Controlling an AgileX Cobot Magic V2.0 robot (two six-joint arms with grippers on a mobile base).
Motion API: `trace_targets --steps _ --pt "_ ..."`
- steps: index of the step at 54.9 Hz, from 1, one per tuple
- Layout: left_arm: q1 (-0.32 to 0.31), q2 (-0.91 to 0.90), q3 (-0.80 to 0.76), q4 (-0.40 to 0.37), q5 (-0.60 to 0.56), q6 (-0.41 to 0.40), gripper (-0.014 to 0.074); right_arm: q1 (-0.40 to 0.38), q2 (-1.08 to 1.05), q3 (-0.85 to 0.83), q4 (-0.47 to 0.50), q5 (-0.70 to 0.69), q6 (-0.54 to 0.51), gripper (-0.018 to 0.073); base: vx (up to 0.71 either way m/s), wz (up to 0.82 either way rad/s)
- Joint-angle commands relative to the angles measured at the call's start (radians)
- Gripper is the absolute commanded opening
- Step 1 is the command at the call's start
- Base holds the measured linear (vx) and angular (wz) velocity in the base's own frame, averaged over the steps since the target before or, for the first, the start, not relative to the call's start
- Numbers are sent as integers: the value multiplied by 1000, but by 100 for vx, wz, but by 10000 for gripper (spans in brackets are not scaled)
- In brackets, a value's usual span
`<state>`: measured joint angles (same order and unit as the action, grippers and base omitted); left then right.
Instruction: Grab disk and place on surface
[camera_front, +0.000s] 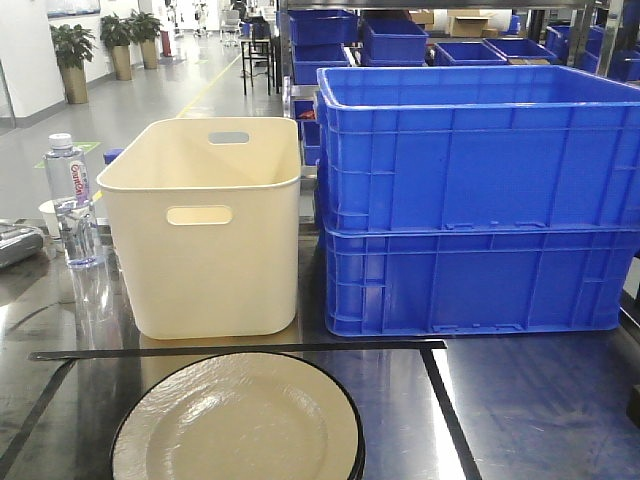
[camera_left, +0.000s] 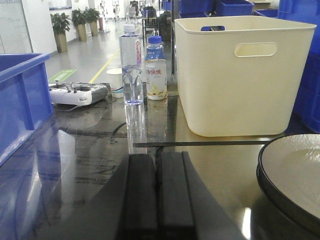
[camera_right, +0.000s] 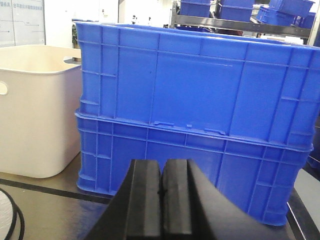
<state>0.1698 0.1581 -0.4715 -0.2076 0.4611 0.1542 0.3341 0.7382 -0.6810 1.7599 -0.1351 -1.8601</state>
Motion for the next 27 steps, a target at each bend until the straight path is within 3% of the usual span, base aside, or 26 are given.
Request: trace_targets --steps 1,27 --pt "-8 -4 -19 -26 -75 -15 -1 1 -6 -29 22 30 -7 -9 0 0" --pt "-8 -4 -19 -28 -70 -15 -1 1 -6 -29 22 27 -7 -9 0 0"
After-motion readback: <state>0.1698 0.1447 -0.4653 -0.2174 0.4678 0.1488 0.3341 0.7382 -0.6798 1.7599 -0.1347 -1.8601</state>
